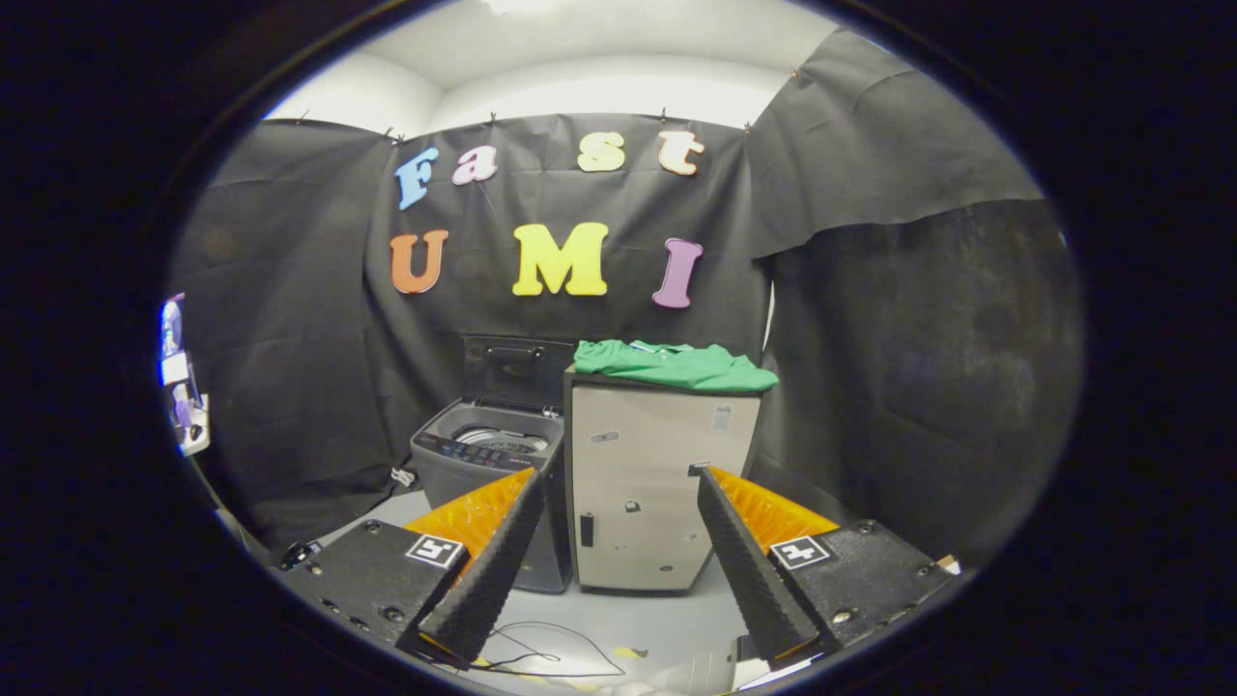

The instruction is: Put the clothes into the washing machine and then close the washing machine lid.

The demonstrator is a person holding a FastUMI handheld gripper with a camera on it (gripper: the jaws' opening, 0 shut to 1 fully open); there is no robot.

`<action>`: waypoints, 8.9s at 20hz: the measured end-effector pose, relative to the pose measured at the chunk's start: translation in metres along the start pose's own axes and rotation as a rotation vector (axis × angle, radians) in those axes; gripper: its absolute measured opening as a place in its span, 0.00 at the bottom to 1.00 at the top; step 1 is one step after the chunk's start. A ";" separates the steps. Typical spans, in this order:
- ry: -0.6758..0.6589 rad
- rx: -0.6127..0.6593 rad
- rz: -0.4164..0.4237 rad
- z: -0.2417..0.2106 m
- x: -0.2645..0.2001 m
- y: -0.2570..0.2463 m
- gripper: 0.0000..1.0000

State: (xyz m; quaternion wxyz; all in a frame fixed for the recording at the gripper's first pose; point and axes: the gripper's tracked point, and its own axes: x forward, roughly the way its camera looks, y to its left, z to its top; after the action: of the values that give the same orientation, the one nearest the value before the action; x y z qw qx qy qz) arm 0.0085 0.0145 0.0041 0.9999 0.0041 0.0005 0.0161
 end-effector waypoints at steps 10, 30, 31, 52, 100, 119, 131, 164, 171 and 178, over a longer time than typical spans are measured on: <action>0.012 -0.005 -0.004 0.006 0.006 0.004 1.00; -0.115 -0.045 0.000 0.195 0.130 -0.013 1.00; -0.121 -0.056 0.002 0.204 0.147 -0.019 1.00; 0.482 0.070 -0.007 0.145 0.501 -0.091 1.00; 0.208 0.282 0.120 0.261 0.451 -0.011 0.04; 0.010 0.196 0.321 0.352 0.397 0.183 0.04; 0.211 0.192 0.454 0.250 0.459 0.296 0.04; 0.880 0.211 0.211 -0.081 0.569 0.343 0.04; 0.880 0.176 0.195 -0.075 0.568 0.337 0.07; 0.843 0.185 0.161 -0.068 0.564 0.327 0.92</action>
State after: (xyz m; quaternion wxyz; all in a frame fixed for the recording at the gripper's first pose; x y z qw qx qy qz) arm 0.5621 0.3598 -0.0617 0.9031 0.0866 0.4098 0.0941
